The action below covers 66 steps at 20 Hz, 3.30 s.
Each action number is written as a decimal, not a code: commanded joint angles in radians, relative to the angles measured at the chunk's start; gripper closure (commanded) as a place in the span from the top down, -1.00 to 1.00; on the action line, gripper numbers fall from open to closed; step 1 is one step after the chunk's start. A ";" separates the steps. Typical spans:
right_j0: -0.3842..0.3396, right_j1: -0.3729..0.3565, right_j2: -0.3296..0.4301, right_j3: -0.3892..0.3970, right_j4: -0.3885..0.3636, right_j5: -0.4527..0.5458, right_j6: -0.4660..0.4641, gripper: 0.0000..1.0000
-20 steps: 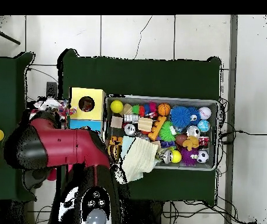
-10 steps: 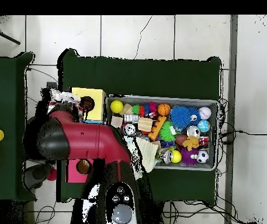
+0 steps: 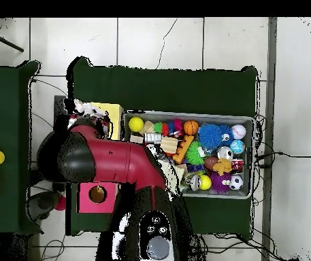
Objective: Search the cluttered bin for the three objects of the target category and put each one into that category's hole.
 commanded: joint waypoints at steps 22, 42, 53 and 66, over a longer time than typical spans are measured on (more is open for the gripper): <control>-0.045 -0.003 0.090 0.030 -0.049 0.141 0.022 -1.00; -0.058 -0.009 0.095 -0.037 -0.093 0.253 -0.038 -1.00; -0.074 -0.009 0.125 0.006 -0.094 0.178 0.021 -1.00; -0.042 0.002 0.110 0.000 -0.078 0.171 0.091 -1.00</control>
